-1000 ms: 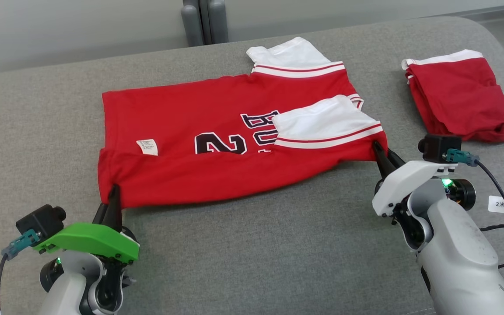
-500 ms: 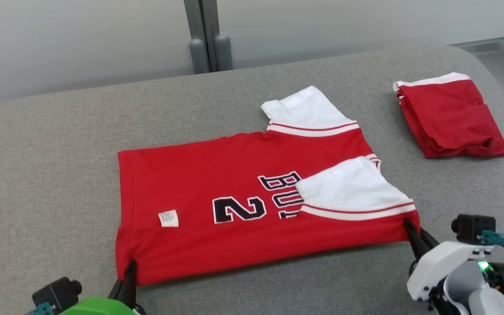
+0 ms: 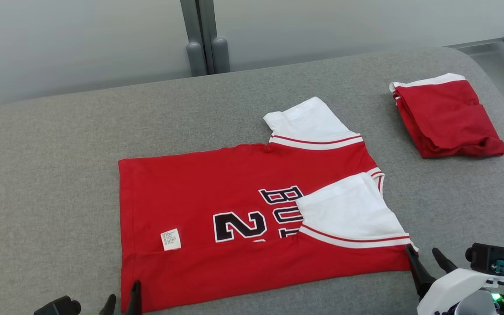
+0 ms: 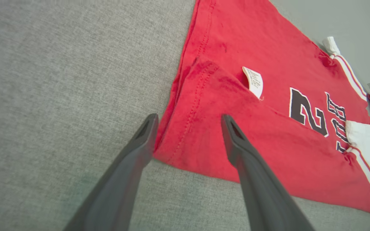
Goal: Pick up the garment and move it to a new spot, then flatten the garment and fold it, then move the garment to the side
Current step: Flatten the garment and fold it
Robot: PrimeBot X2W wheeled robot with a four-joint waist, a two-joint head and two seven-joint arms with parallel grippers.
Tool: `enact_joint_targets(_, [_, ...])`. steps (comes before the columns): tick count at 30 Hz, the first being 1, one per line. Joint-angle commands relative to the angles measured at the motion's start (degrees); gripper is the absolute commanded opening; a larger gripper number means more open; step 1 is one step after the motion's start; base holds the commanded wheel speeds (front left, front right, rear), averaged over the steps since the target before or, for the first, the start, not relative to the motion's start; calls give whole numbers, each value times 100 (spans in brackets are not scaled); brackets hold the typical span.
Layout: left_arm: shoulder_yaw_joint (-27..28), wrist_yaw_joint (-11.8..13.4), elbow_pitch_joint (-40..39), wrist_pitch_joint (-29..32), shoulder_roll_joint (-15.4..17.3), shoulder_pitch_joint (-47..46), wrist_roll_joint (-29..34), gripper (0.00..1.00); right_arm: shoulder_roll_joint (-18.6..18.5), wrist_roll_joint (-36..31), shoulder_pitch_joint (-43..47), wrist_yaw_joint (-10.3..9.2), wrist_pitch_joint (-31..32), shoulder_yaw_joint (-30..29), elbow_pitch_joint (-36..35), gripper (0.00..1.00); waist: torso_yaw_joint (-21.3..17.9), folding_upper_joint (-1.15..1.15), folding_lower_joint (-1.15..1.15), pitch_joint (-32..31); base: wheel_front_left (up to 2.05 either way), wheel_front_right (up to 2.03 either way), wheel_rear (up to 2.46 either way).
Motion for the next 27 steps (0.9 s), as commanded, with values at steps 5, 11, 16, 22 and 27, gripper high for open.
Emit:
enact_joint_targets(5, [7, -22, -28, -85, 351, -278, 332, 100, -20, -199, -141, -8, -113, -164, -203, 100, -15, 0, 0, -25, 0, 0, 0])
enact_joint_targets(11, [-153, -179, -31, 259, 1015, -1182, 922, 100, -19, -418, -513, -8, -33, -99, -500, 100, -38, 0, 0, 35, 0, 0, 0])
enact_joint_targets(16, [-485, -508, 138, 852, 1432, -2251, 1347, 100, -20, -613, -959, -8, 132, 148, -675, 100, -116, 0, 0, 297, 0, 0, 0])
enact_joint_targets(22, [-826, -917, 610, 1434, 1629, -3290, 1666, 100, -20, -776, -1533, -8, 285, 482, -792, 100, -255, 0, 0, 833, 0, 0, 0])
enact_joint_targets(27, [-982, -1165, 1088, 1719, 1672, -3914, 1785, 100, -19, -851, -1932, -8, 319, 674, -818, 100, -335, 0, 0, 1290, 0, 0, 0])
